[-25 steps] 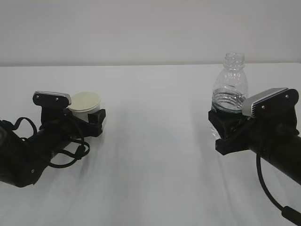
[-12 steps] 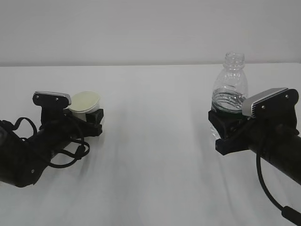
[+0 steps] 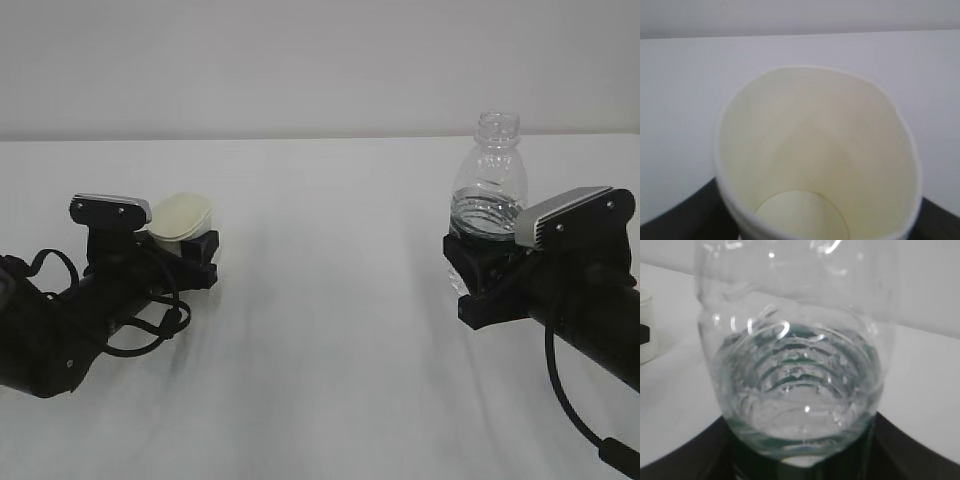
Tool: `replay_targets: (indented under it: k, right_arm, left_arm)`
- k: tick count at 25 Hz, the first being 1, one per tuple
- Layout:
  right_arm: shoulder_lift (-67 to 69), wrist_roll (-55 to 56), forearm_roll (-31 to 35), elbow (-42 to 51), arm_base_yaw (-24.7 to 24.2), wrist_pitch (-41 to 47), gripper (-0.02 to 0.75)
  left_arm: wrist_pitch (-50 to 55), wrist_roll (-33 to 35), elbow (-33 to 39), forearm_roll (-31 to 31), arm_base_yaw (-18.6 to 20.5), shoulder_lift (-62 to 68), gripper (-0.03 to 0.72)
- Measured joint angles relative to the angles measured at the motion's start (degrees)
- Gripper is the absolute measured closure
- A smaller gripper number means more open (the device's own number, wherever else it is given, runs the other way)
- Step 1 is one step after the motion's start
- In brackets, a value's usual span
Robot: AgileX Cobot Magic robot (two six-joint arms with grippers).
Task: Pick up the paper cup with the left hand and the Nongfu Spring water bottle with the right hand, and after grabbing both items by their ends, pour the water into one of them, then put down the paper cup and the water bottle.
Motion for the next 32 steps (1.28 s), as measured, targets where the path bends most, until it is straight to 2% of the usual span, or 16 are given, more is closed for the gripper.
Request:
replay_targets:
  k: [9, 11, 19, 22, 25, 32]
  right_arm:
    - [0.0, 0.0, 0.0, 0.0, 0.0, 0.0, 0.324]
    - [0.0, 0.0, 0.0, 0.0, 0.0, 0.0, 0.324]
    - [0.0, 0.0, 0.42, 0.0, 0.0, 0.0, 0.324]
    - [0.0, 0.0, 0.42, 0.0, 0.0, 0.0, 0.324]
    - [0.0, -0.09, 0.6, 0.0, 0.0, 0.0, 0.324]
    - [0.0, -0.09, 0.71, 0.0, 0.0, 0.0, 0.324]
  left_arm:
    - [-0.14, 0.0, 0.0, 1.33, 0.0, 0.0, 0.216]
    - [-0.14, 0.0, 0.0, 4.38, 0.0, 0.0, 0.216]
    - [-0.28, -0.13, 0.0, 24.05, 0.0, 0.0, 0.217]
    - [-0.37, -1.51, 0.0, 29.01, 0.0, 0.0, 0.217]
    - [-0.42, -3.37, 0.0, 31.9, 0.0, -0.13, 0.217]
    - [-0.32, -5.71, 0.0, 34.5, 0.0, -2.44, 0.217]
